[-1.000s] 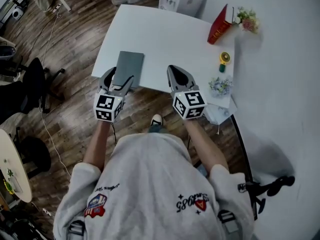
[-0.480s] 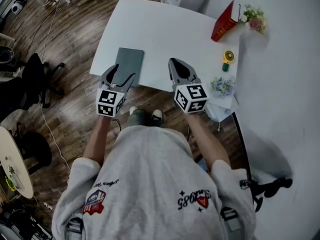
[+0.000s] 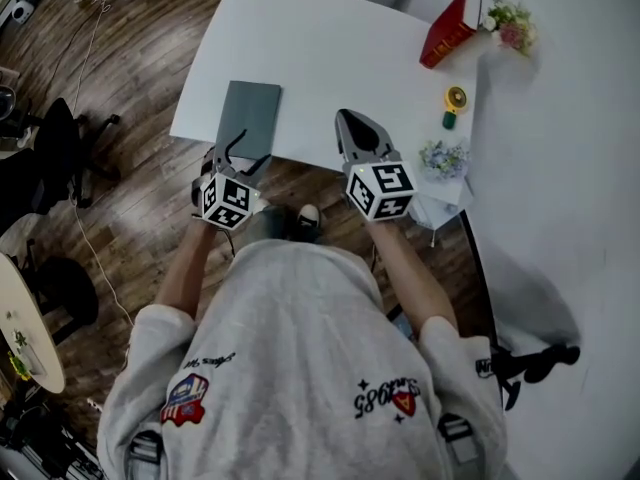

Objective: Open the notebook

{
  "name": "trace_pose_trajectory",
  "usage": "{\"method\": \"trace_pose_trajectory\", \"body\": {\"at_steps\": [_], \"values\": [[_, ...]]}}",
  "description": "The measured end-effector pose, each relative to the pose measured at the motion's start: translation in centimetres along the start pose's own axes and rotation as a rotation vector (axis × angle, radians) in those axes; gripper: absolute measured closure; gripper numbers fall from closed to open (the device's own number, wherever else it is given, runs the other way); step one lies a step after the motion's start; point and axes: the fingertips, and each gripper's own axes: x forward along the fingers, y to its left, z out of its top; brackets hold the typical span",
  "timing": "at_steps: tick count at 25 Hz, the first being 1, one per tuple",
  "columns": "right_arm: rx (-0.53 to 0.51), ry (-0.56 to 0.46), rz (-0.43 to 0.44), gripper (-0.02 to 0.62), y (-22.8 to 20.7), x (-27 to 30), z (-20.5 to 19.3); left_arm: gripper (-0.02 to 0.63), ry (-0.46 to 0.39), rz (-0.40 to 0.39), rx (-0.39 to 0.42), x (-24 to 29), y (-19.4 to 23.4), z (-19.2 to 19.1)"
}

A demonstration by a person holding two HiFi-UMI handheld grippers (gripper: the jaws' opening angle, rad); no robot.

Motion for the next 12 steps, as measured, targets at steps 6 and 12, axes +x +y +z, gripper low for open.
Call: {"method": "trace_pose_trajectory", "body": {"at_steps": [6,12], "values": [[-0.002,0.004,-0.023,0.595,-0.6,-0.9,-0.2,0.325,0.076,-0.065,0.107,1.7,-2.7,-3.7],[0.001,0.012,-0.045,0.595,-1.7,-1.9,-0.8,0.36,0.152,-0.121,0.333,3.6,-5.0,-6.7]]}}
